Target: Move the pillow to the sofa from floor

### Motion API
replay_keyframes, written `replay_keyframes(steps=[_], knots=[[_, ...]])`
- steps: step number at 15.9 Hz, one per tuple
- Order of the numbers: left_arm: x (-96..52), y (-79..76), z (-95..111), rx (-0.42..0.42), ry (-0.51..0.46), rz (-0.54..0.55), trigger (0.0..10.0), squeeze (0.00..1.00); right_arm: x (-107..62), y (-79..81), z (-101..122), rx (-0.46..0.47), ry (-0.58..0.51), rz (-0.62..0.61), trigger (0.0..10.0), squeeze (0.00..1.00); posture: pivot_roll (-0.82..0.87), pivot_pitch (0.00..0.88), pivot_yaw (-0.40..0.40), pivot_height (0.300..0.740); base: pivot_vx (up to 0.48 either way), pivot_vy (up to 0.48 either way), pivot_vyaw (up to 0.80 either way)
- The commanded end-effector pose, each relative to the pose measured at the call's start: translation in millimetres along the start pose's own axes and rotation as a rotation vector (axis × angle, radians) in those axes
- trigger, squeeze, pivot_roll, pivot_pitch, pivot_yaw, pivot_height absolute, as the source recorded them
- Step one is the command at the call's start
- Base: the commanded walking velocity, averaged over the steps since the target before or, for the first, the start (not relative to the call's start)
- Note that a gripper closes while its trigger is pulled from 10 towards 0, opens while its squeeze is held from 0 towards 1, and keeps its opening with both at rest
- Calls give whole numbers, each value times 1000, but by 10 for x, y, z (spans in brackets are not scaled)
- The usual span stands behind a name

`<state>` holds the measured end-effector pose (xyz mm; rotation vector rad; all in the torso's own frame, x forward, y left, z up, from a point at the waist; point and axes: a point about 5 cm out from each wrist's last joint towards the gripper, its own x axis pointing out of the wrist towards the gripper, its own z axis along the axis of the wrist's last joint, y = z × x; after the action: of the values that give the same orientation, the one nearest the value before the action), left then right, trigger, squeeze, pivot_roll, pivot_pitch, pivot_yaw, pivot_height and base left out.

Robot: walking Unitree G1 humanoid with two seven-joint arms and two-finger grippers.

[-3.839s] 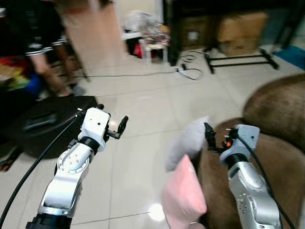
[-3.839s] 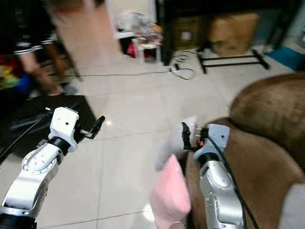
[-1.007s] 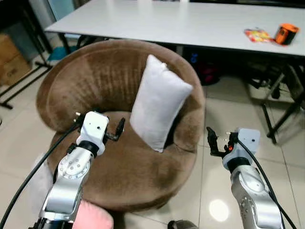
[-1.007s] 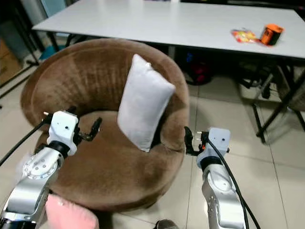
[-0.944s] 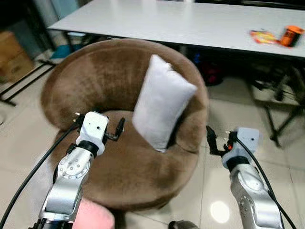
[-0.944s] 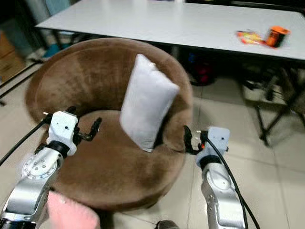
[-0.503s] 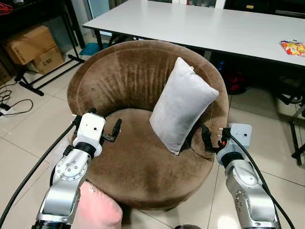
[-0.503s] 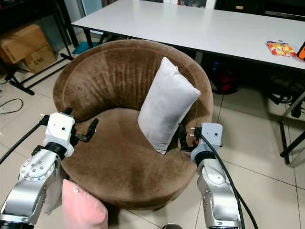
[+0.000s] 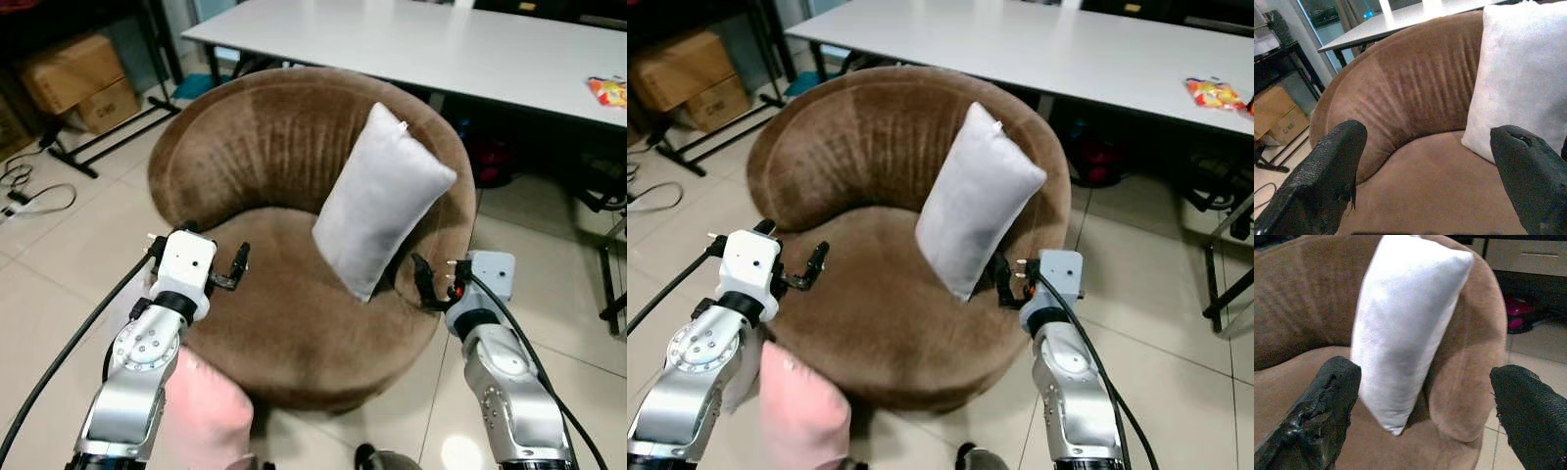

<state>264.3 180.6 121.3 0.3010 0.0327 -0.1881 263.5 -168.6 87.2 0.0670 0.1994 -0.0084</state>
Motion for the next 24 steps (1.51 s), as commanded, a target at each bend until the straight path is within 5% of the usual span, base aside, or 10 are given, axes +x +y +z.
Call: replay_keyframes(steps=[1,10,24], knots=[[-14,19,6,3,2,17,10000,0,14,-18,2,-8,6,-4,10000,0,-180,0,34,740,-307,0,0],[-26,26,-1,-7,-2,47,10000,0,58,-53,44,-61,-10,-9,10000,0,-178,0,18,740,-233,0,0],[-341,254,-173,-21,65,222,10000,0,150,101,-86,-42,41,73,10000,0,-92,0,-58,740,0,0,0]])
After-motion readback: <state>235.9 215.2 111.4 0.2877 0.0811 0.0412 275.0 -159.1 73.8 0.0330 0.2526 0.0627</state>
